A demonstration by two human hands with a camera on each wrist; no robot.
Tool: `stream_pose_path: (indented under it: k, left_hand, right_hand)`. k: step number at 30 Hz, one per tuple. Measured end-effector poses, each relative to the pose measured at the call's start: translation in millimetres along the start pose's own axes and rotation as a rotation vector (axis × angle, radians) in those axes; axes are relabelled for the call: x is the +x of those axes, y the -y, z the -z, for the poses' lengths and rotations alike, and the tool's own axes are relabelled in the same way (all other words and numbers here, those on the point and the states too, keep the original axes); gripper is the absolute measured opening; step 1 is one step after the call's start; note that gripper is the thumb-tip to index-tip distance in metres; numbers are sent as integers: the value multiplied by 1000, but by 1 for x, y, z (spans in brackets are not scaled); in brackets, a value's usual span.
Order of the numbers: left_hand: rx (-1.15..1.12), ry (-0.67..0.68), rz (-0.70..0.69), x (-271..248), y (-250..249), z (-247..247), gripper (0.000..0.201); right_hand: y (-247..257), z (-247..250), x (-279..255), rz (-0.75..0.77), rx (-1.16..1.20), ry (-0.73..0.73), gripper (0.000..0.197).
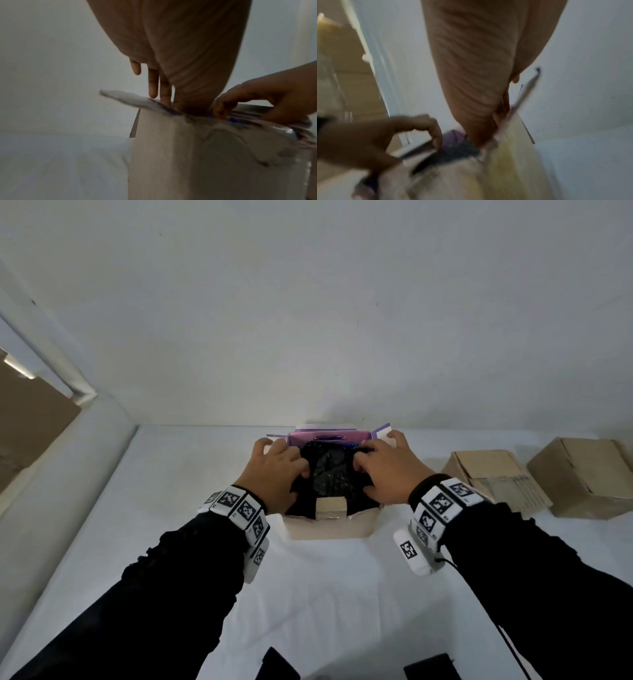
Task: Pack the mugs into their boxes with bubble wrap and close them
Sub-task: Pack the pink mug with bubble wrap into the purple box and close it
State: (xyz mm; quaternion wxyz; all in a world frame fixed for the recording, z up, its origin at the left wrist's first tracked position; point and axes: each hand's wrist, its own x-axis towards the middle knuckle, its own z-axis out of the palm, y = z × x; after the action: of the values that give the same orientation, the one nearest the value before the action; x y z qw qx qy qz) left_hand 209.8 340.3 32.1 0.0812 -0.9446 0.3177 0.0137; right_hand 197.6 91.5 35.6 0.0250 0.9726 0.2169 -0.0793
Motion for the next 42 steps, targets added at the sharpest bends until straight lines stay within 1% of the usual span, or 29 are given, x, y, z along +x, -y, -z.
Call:
stream_pose_path:
  k: [1, 3, 5, 6, 8, 10, 13, 15, 17, 18, 20, 21, 22, 24, 25, 26, 27, 28, 29, 31, 33, 35, 36, 37, 38, 39, 40, 41, 42]
  left_hand:
    - [46, 57, 22, 5, 2, 3, 38]
    - [129, 117, 52, 17, 2, 7, 39]
    - [184, 97, 48, 27, 0, 6, 35]
    - [191, 71, 52, 31, -1, 4, 37]
    - [172, 36, 54, 39, 1, -1, 43]
    - [154, 81, 47, 43, 2, -5, 38]
    - [107, 150, 61, 43, 5, -12, 26]
    - [101, 128, 68, 43, 3, -12, 23]
    - [113, 62, 70, 41, 2, -10, 24]
    - [113, 20, 61, 39, 2, -9, 26]
    - [60, -29, 57, 32, 4, -10, 38]
    - [18, -55, 84, 26, 6, -12, 47]
    - [-28, -98, 141, 19, 9, -13, 55]
    - [-120, -218, 327, 3, 13, -18, 70]
    - [-163, -261, 437, -6, 14, -21, 78]
    - [-218, -271, 542, -15, 13, -23, 86]
    - [-298, -260, 628, -21, 12, -24, 91]
    - [-411, -260, 684, -27, 10, -26, 91]
    - [-538, -282, 702, -30, 8, -26, 87]
    - [-718, -400, 639, -36, 0, -22, 72]
    - [-761, -497, 519, -38, -13, -16, 57]
    - [-697, -507, 398, -38, -27, -11, 40]
    - [-636, -467, 349, -37, -33, -11, 33]
    - [-568, -403, 308, -36, -37, -13, 31]
    - [-511, -341, 275, -36, -40, -16, 31]
    - [-483, -299, 253, -36, -42, -20, 33]
    - [-477, -283, 239, -38, -44, -24, 38]
    - [-483, -280, 236, -39, -46, -28, 44]
    - [-492, -291, 241, -39, -48, -32, 50]
  right_hand:
    - [0, -6, 2, -3, -73, 6, 30]
    - [0, -12, 4, -13, -124, -8, 26]
    - [2, -12, 7, -22, -126, -19, 21]
    - [3, -11, 10, -24, -126, -19, 21]
    - [5, -10, 16, -20, -124, -24, 29]
    - [5, -11, 21, -26, -114, -32, 39]
    - [4, -16, 20, -28, -109, -55, 37]
    - [4, -17, 18, -21, -135, -68, 35]
    - [4, -17, 17, -17, -148, -80, 34]
    - [4, -18, 16, -14, -143, -102, 35]
    - [3, -18, 12, -39, -81, -172, 42]
    - [3, -18, 8, -83, -33, -226, 46]
    - [2, -19, 2, -147, 17, -309, 50]
    - [4, -20, -10, -329, 139, -501, 56]
    - [6, -22, -16, -425, 241, -568, 58]
    - [8, -24, -21, -503, 391, -602, 60]
    - [11, -28, -25, -549, 570, -620, 60]
    - [15, -31, -29, -556, 727, -636, 56]
    - [20, -33, -32, -526, 803, -666, 50]
    - [29, -35, -36, -409, 757, -728, 39]
    - [38, -34, -36, -323, 659, -700, 30]
    - [45, -33, -35, -283, 551, -606, 18]
    - [48, -33, -35, -278, 505, -550, 13]
    - [50, -34, -35, -276, 459, -486, 19]
    - [53, -37, -36, -267, 411, -428, 33]
    - [55, -39, -37, -268, 380, -377, 45]
    - [58, -41, -39, -261, 364, -345, 52]
    - [60, -44, -41, -250, 372, -326, 53]
    - [61, -47, -43, -232, 393, -323, 51]
